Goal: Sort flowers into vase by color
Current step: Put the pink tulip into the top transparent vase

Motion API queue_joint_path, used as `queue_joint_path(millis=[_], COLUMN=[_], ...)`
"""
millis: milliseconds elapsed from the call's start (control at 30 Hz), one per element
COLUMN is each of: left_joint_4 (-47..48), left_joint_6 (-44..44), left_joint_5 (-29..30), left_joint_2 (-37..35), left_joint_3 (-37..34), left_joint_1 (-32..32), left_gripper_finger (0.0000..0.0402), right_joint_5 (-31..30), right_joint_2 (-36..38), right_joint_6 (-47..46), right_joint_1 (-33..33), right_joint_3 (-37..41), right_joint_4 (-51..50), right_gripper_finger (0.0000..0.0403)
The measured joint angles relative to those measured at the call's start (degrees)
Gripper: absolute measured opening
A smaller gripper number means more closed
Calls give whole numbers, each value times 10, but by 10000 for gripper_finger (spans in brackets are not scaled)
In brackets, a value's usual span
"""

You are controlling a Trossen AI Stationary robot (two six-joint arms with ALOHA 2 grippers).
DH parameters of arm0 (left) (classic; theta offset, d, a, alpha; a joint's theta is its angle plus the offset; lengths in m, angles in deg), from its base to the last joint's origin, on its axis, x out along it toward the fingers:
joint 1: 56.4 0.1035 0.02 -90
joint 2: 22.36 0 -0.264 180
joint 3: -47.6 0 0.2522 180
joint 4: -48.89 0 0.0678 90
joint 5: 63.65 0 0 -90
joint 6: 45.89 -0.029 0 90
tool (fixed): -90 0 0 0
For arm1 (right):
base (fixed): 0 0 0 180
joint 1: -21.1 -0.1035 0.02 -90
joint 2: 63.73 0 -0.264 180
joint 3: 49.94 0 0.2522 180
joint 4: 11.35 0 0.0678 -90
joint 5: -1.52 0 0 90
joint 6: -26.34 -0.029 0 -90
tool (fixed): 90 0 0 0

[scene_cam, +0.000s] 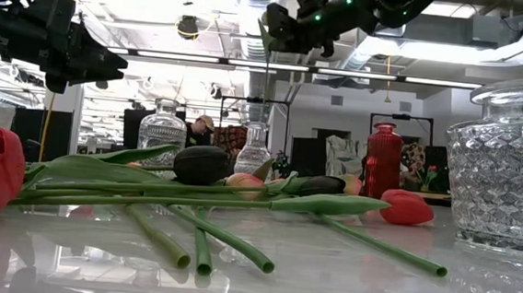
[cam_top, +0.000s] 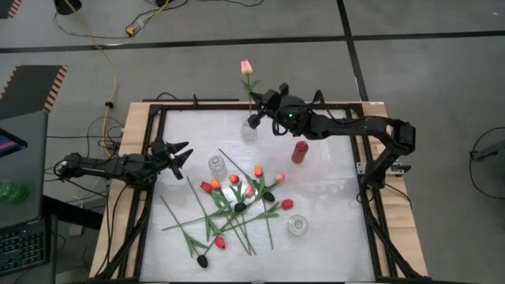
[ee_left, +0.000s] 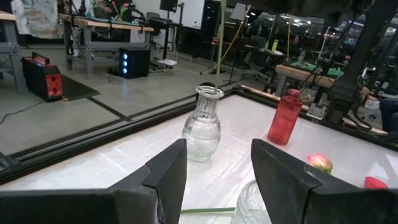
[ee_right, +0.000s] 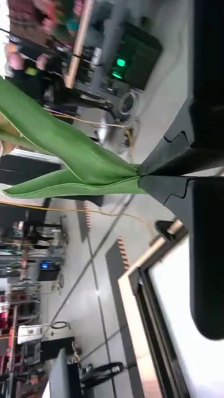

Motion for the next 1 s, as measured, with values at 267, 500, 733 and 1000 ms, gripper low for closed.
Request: queue_joint_path(millis=[267, 500, 733, 1000], left_joint_4=[0, 0, 0, 0], left_joint_6=[0, 0, 0, 0], left_joint_5=[0, 0, 0, 0], left_joint_2=[0, 0, 0, 0], left_joint_3=[0, 0, 0, 0], left_joint_1=[0, 0, 0, 0], left_gripper_finger=[167, 167, 167, 167], right_joint_5=[0, 0, 0, 0], right_joint_2=[0, 0, 0, 0], right_joint_6=[-12, -8, -8, -8], right_joint_1=[0, 0, 0, 0], right_joint_3=[0, 0, 0, 0], right_joint_4=[-20, -21, -24, -50], right_gripper_finger=[42, 43, 59, 124])
